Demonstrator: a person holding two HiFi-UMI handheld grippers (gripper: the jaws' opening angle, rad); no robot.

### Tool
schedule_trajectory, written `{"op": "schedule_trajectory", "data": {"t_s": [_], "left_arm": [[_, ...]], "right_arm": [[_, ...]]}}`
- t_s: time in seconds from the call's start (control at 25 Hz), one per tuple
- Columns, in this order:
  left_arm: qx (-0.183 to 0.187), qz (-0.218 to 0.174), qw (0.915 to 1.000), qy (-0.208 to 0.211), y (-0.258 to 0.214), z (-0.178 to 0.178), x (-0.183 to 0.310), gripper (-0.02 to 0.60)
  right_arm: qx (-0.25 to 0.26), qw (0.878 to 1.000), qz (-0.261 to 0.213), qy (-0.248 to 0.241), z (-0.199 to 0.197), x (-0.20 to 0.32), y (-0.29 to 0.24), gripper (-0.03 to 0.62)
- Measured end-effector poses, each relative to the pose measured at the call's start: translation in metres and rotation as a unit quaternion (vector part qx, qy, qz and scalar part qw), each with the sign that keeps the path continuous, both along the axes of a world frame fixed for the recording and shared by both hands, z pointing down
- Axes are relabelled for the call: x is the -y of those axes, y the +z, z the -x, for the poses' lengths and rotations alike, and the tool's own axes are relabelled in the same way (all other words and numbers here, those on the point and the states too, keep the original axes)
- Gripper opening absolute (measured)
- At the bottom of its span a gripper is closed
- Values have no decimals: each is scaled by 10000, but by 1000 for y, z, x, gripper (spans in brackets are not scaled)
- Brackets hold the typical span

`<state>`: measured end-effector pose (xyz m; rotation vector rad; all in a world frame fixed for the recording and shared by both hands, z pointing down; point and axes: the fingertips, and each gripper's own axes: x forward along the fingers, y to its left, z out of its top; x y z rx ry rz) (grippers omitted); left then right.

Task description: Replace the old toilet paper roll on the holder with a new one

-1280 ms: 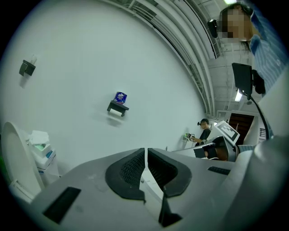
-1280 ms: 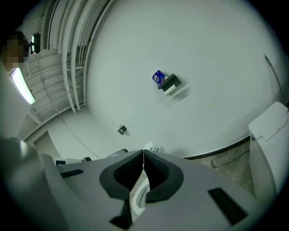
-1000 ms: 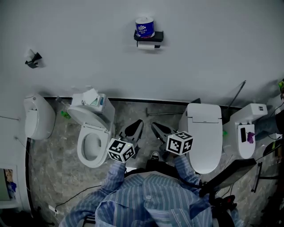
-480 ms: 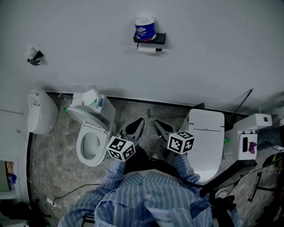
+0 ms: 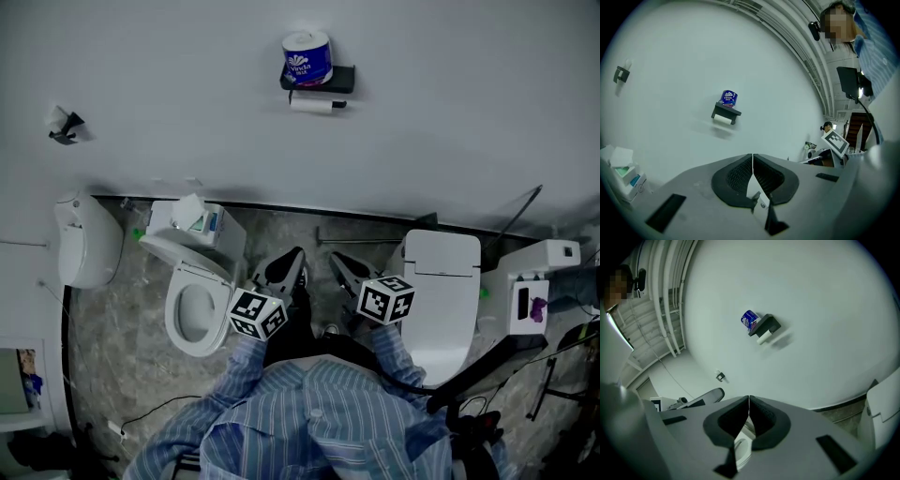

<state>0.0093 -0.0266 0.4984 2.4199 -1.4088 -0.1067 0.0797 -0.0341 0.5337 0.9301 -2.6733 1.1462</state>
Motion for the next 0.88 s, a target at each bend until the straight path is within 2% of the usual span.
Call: {"op": "schedule_trajectory", "data": {"t_s": [0.32,0.48,0.6,0.88], "left_arm": [[-107,-134,9995,255,-8,29,86,6],[-368,-189,9983,417,-20,49,134,6],[-542,-145,9969,554,-22,59,162,6],[-697,83,9923,1025,-18,70,218,8]], "right_arm": [[-90,9985,-241,486,20,81,-13,5],[-180,9963,-374,746,35,124,-23,5],[-227,9950,-403,888,44,150,-26,5],[-352,9918,-287,1193,57,192,-18,5]]}}
